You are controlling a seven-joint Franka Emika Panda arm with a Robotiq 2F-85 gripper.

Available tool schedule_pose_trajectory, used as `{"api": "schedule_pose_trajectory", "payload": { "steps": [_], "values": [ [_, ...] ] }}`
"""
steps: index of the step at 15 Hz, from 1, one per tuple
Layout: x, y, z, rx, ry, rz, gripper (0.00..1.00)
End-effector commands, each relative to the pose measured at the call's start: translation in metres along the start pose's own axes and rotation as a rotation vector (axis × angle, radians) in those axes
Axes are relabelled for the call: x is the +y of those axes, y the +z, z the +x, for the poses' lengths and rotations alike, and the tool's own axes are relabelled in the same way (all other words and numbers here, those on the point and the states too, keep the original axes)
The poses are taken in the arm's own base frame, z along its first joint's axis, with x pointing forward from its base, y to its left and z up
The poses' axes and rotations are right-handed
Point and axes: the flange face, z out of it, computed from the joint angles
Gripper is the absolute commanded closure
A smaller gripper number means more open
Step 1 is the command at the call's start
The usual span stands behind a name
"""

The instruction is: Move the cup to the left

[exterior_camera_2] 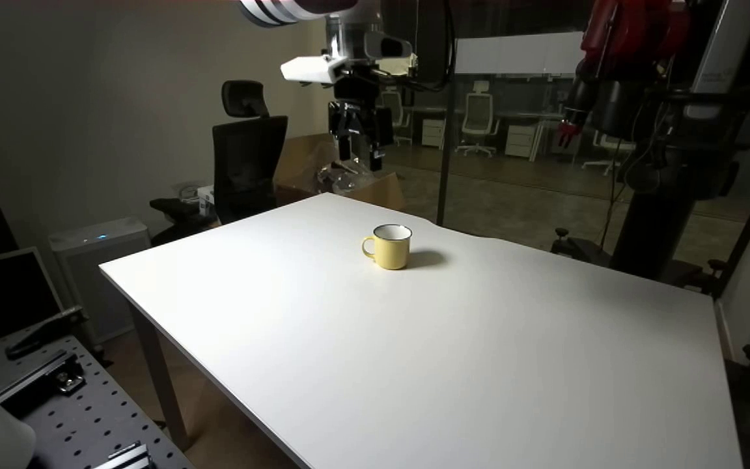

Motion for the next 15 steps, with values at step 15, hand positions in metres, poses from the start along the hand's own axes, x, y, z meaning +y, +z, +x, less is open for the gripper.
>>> {"api": "schedule_pose_trajectory", "payload": {
  "steps": [15],
  "values": [
    [-0.001,0.115,0.111,-0.093,0.297,-0.071,0.0]
  ]
}}
